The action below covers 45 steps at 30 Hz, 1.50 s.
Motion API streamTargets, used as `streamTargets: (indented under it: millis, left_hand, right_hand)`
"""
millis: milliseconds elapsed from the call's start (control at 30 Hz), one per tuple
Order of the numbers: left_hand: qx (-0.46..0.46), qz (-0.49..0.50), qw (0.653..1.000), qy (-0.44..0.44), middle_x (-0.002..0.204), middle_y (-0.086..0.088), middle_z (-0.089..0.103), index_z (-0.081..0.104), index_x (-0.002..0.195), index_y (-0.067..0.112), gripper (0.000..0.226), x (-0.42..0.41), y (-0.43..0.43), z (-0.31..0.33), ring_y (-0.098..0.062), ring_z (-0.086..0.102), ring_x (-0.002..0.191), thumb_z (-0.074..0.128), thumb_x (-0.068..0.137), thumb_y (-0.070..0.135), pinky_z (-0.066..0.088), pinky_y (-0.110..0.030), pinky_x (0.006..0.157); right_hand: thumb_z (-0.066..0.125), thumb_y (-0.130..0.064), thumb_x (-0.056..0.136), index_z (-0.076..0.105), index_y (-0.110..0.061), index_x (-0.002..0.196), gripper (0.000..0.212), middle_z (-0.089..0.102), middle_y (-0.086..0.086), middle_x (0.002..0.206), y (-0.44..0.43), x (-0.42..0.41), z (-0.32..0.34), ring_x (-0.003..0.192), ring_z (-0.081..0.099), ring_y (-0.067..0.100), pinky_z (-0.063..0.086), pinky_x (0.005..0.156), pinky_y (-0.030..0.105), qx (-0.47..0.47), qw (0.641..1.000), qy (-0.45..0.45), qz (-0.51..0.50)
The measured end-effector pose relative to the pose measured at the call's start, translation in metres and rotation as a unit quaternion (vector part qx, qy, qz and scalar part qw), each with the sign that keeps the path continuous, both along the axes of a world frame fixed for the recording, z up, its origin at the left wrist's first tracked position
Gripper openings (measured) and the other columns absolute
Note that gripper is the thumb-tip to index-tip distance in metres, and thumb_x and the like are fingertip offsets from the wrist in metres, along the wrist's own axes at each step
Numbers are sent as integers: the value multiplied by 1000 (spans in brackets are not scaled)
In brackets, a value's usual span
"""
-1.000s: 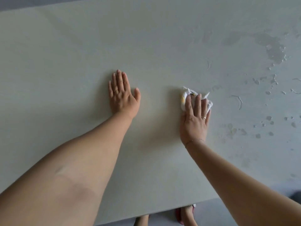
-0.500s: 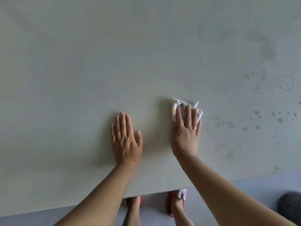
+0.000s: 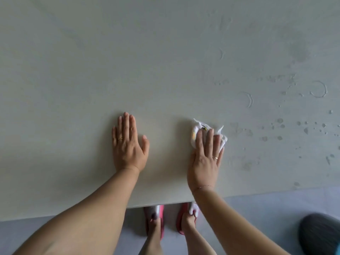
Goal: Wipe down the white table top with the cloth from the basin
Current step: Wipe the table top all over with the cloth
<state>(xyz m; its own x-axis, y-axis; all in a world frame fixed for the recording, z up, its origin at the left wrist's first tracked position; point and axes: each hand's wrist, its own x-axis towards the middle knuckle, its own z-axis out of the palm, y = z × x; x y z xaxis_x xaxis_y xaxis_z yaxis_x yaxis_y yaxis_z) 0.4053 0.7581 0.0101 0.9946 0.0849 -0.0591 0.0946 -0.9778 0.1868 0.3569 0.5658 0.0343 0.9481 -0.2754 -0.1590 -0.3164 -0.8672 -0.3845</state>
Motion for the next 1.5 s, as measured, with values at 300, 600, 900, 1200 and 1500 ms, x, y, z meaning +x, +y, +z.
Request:
streamTargets:
  millis: [300, 600, 900, 1200, 1500]
  left_hand:
    - [-12, -2, 1000, 3, 156, -12, 22, 27, 147, 5, 67, 1, 0, 1, -29, 19, 144, 31, 88, 36, 13, -44, 116]
    - [-8, -7, 1000, 11, 157, -13, 19, 22, 148, 5, 68, 0, 0, -1, -29, 16, 145, 25, 88, 37, 10, -44, 117]
    - [-1, -17, 1000, 16, 157, -15, 16, 21, 148, 3, 70, -2, 1, -1, -32, 14, 145, 20, 88, 38, 7, -44, 116]
    - [25, 22, 996, 85, 159, -11, 6, 13, 150, 5, 67, -3, -7, 13, -26, -1, 147, 42, 95, 32, -7, -44, 116]
    - [-111, 51, 987, 100, 150, -15, 34, 41, 138, 2, 49, -68, -99, 57, -28, 23, 141, 50, 92, 19, 8, -35, 115]
  right_hand:
    - [41, -19, 88, 28, -25, 148, 62, 19, -1, 156, -20, -51, 1, 144, 15, 26, 14, 114, 44, -57, 951, -13, 305]
    - [56, -13, 84, 20, -22, 150, 76, 9, 2, 158, 46, -89, -4, 145, 4, 30, 6, 116, 45, -26, 993, 10, 118]
    - [49, -27, 91, 27, -21, 147, 60, 18, 5, 155, -70, -96, 0, 144, 11, 29, 16, 116, 48, -76, 963, -1, 257]
    - [65, -51, 78, 3, -19, 150, 101, -9, 5, 157, -81, -108, 8, 144, -17, 28, -1, 118, 45, -21, 982, 91, 166]
    - [40, 12, 83, 44, -18, 139, 64, 31, 4, 152, -84, -104, 42, 140, 26, 23, 25, 113, 32, 183, 977, 89, 60]
